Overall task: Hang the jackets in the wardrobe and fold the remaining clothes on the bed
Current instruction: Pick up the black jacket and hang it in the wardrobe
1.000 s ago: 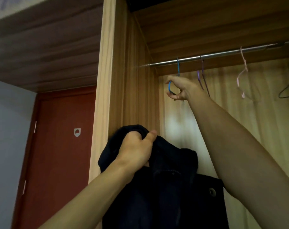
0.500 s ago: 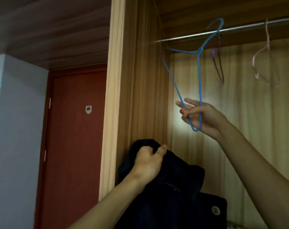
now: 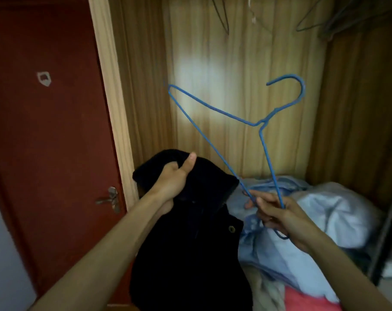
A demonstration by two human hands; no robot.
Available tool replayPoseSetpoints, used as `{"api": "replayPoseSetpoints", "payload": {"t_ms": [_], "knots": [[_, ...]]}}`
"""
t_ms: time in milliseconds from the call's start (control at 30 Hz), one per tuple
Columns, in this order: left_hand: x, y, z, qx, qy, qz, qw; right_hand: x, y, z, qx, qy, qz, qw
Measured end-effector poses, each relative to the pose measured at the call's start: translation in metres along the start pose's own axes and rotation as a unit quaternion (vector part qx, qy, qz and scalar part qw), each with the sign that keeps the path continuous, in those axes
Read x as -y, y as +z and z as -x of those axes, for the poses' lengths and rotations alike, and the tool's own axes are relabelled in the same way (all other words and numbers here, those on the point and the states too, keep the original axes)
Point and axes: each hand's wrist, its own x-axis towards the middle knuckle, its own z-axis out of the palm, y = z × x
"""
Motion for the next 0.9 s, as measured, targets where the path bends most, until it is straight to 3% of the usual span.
{"api": "replayPoseSetpoints", "payload": {"t_ms": [267,433,567,667,900], "knots": [[0.033,0.08,0.088,0.106,-0.09,0.014,0.99,-0.008,-0.06,0.172,-0.056,0.157,0.045,0.985],[0.053,0.118,0.126,0.09,-0.156,0.012,0.984,-0.002,-0.12,0.259,-0.019,0.213,0.056,0.975],[0.048,0.137,0.153,0.072,-0.158,0.033,0.984,0.002,-0.16,0.32,0.002,0.247,0.081,0.966],[0.054,0.148,0.17,0.072,-0.182,-0.001,0.981,0.006,-0.181,0.355,-0.001,0.275,0.108,0.955],[0.061,0.19,0.212,0.171,-0.197,-0.181,0.948,0.003,-0.225,0.429,-0.036,0.339,0.119,0.933]]}}
